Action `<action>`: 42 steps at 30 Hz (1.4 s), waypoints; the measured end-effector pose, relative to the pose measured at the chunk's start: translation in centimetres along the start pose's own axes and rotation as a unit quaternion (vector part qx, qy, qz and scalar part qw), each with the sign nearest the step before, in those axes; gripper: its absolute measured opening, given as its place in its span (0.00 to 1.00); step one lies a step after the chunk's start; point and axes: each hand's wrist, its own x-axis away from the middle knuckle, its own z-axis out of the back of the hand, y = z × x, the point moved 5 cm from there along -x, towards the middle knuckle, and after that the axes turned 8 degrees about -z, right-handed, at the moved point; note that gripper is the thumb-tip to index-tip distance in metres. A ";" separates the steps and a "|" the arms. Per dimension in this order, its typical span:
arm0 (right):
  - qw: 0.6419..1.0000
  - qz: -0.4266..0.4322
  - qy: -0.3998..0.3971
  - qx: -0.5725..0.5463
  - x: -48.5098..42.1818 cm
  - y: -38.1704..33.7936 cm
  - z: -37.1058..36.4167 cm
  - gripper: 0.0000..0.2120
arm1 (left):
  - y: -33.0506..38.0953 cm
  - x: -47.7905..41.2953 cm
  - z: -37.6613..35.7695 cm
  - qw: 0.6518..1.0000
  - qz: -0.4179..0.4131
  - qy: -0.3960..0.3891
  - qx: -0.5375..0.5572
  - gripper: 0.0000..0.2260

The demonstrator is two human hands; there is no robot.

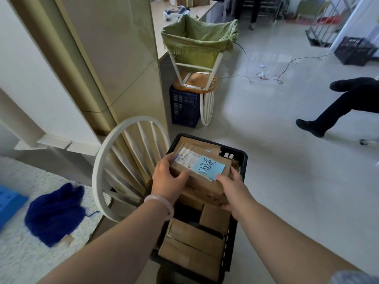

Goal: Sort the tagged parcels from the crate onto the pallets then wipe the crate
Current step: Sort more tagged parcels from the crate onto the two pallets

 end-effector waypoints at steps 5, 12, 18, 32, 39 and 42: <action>0.999 0.015 0.005 -0.045 1.1 0.0 1.7 0.33 | 1.9 1.8 -1.5 0.999 0.038 0.006 -0.029 0.36; 0.997 0.065 0.017 -0.033 2.3 0.0 2.6 0.41 | 4.3 4.9 -4.6 0.997 0.054 -0.042 0.047 0.44; 0.990 0.129 0.062 0.012 3.6 -0.7 4.8 0.40 | 3.9 3.7 -3.2 0.998 0.012 -0.052 0.037 0.40; 0.940 0.267 -0.062 0.203 6.1 -3.6 4.0 0.37 | 3.6 5.9 -1.4 0.992 -0.029 -0.109 0.055 0.36; 0.893 0.308 -0.123 0.304 7.9 -2.9 -0.9 0.33 | 2.8 7.7 3.5 0.995 -0.067 -0.070 -0.034 0.40; 0.865 0.327 -0.148 0.352 8.9 -2.7 -3.7 0.31 | 1.8 8.3 6.2 0.995 -0.078 -0.040 -0.039 0.40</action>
